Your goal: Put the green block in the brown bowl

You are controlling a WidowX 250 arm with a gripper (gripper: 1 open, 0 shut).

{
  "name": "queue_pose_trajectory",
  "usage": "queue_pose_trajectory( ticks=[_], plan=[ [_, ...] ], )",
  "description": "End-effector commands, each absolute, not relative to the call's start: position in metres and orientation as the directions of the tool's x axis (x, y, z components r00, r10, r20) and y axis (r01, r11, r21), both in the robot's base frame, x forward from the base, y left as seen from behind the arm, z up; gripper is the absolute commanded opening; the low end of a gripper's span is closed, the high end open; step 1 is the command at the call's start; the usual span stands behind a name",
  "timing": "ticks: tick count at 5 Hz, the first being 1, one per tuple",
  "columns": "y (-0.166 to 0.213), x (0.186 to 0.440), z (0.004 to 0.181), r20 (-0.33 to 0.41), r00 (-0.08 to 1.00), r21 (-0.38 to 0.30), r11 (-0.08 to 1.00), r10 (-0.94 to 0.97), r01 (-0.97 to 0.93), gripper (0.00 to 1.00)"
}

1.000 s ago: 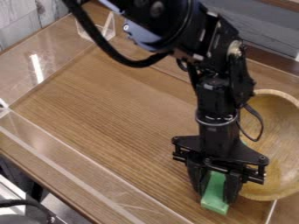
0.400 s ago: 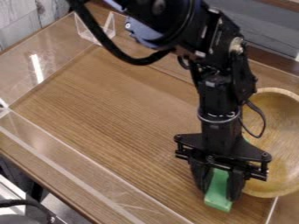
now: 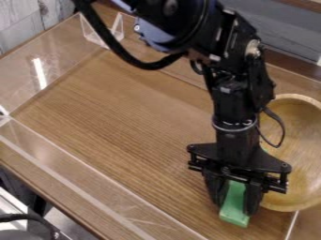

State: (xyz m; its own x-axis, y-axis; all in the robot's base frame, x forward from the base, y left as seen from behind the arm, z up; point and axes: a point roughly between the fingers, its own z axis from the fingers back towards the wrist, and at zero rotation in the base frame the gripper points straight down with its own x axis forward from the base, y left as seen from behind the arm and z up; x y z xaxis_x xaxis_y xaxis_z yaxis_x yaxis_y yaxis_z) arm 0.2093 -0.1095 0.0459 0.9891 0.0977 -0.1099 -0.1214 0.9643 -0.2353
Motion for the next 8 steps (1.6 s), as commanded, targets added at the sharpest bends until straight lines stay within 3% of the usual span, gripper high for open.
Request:
queue_pose_trajectory(
  ticks=[1,2,5,7,8],
  plan=[
    [-0.111,0.222,0.056,-0.064,0.993,-0.258,0.96,0.096,-0.109,0.0],
    [-0.111,0.222,0.056,-0.065,0.993,-0.261,0.959,0.095,-0.109,0.0],
    [-0.114,0.227,0.087,-0.056,0.998,-0.249,0.968,0.025,-0.038,0.0],
    [-0.142,0.231,0.13,-0.022,0.999,-0.242,0.97,-0.044,0.037,0.0],
    [-0.142,0.235,0.164,0.016,0.999,-0.233,0.972,-0.037,0.04,0.0]
  ],
)
